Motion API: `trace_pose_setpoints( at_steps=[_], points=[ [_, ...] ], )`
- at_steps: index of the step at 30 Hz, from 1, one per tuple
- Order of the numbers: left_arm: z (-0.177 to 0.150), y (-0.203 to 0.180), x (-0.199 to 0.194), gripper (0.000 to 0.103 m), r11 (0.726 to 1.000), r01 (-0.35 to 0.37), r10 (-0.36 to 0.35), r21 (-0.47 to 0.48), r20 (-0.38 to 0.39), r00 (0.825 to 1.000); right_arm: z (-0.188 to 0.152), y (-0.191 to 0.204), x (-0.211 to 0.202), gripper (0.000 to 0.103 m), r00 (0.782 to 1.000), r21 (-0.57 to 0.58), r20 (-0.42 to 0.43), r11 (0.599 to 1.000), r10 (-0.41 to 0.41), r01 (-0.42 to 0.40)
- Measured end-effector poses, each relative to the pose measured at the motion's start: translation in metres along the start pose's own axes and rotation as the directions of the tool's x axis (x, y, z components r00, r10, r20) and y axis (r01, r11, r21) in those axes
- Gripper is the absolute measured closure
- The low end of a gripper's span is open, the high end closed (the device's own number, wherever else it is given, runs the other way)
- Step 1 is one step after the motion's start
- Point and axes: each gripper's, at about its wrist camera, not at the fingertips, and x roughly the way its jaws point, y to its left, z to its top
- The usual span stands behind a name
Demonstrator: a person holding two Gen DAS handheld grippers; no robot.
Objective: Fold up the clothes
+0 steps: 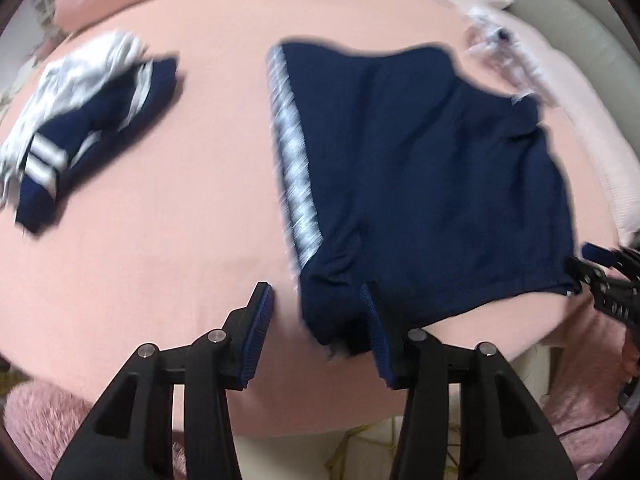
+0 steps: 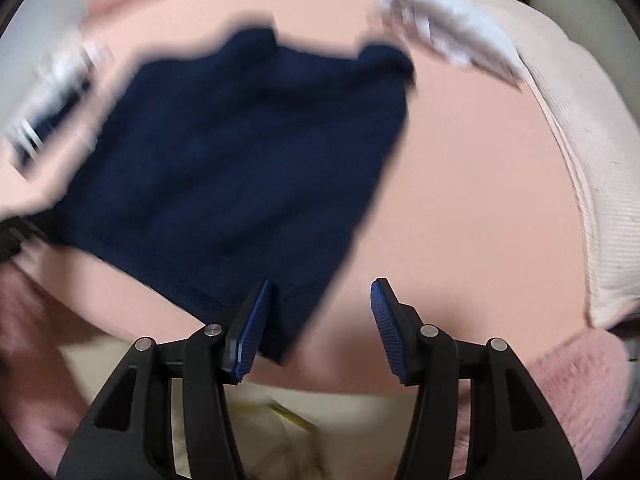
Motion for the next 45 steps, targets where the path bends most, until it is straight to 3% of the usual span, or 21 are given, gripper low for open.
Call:
trace_pose_setpoints(
  at_steps=[3, 6, 9, 13, 15, 17, 18, 25, 26, 28, 31, 35, 38, 40, 43, 45],
  points=[
    [-0.003, 0.017, -0.006, 0.054, 0.994, 0.045, -0.044, -0.1, 0.005, 0.999, -0.006, -0.005, 0.0, 0.046, 0.999, 0.0, -0.013, 0.999, -0.033, 0.033],
    [-0.006, 0.038, -0.009, 0.055, 0.96, 0.181, -0.178, -0.213, 0.033, 0.983, -0.004, -0.012, -0.008, 0.046, 0.998, 0.016, -0.023, 0.998, -0.061, 0.061],
    [-0.004, 0.045, 0.0, 0.055, 0.929, 0.258, -0.261, -0.265, 0.026, 0.965, -0.001, -0.012, 0.002, 0.045, 0.999, 0.063, -0.034, 0.998, 0.035, -0.033],
    [0.003, 0.031, 0.013, 0.055, 0.938, 0.25, -0.256, -0.241, 0.006, 0.967, 0.003, -0.012, 0.016, 0.045, 0.985, 0.126, -0.043, 0.979, 0.164, -0.158],
    [0.006, 0.021, 0.013, 0.06, 0.945, 0.247, -0.251, -0.213, 0.01, 0.968, 0.006, 0.001, 0.01, 0.058, 0.99, 0.084, -0.032, 0.988, 0.135, -0.131],
    [0.006, 0.013, 0.011, 0.077, 0.947, 0.256, -0.258, -0.192, 0.013, 0.966, 0.009, 0.009, 0.008, 0.084, 0.987, 0.063, -0.022, 0.986, 0.157, -0.155],
    [0.006, 0.01, 0.01, 0.082, 0.947, 0.263, -0.265, -0.186, 0.014, 0.964, 0.01, 0.012, 0.008, 0.085, 0.984, 0.063, -0.018, 0.983, 0.175, -0.173],
    [0.006, 0.009, 0.021, 0.082, 0.925, 0.3, -0.309, -0.235, -0.005, 0.951, 0.02, 0.019, 0.02, 0.083, 0.977, 0.067, -0.012, 0.975, 0.213, -0.211],
    [0.008, 0.011, 0.016, 0.088, 0.916, 0.315, -0.323, -0.249, 0.007, 0.946, 0.021, 0.018, 0.019, 0.092, 0.977, 0.071, -0.015, 0.975, 0.214, -0.212],
    [0.01, 0.012, -0.007, 0.089, 0.9, 0.356, -0.351, -0.25, 0.069, 0.934, 0.025, 0.012, 0.004, 0.097, 0.961, 0.123, 0.012, 0.953, 0.277, -0.277],
    [0.012, 0.015, -0.055, 0.09, 0.878, 0.426, -0.401, -0.217, 0.15, 0.904, 0.027, 0.001, -0.046, 0.097, 0.917, 0.169, 0.127, 0.903, 0.377, -0.395],
    [0.012, 0.013, -0.116, 0.09, 0.858, 0.491, -0.456, -0.149, 0.219, 0.863, 0.035, -0.013, -0.111, 0.097, 0.868, 0.128, 0.251, 0.874, 0.428, -0.468],
    [0.01, 0.009, -0.142, 0.089, 0.845, 0.52, -0.483, -0.124, 0.239, 0.842, 0.033, -0.019, -0.138, 0.097, 0.854, 0.126, 0.304, 0.871, 0.422, -0.475],
    [0.017, 0.001, -0.133, 0.089, 0.867, 0.483, -0.455, -0.123, 0.2, 0.868, 0.032, -0.023, -0.155, 0.097, 0.843, 0.125, 0.339, 0.868, 0.418, -0.48],
    [0.055, -0.005, -0.09, 0.089, 0.896, 0.422, -0.414, -0.142, 0.082, 0.907, 0.077, -0.019, -0.127, 0.097, 0.889, 0.117, 0.287, 0.908, 0.357, -0.403],
    [0.101, -0.014, -0.083, 0.09, 0.915, 0.388, -0.379, -0.11, 0.095, 0.92, 0.107, -0.015, -0.108, 0.097, 0.915, 0.109, 0.253, 0.931, 0.314, -0.349]
  ],
)
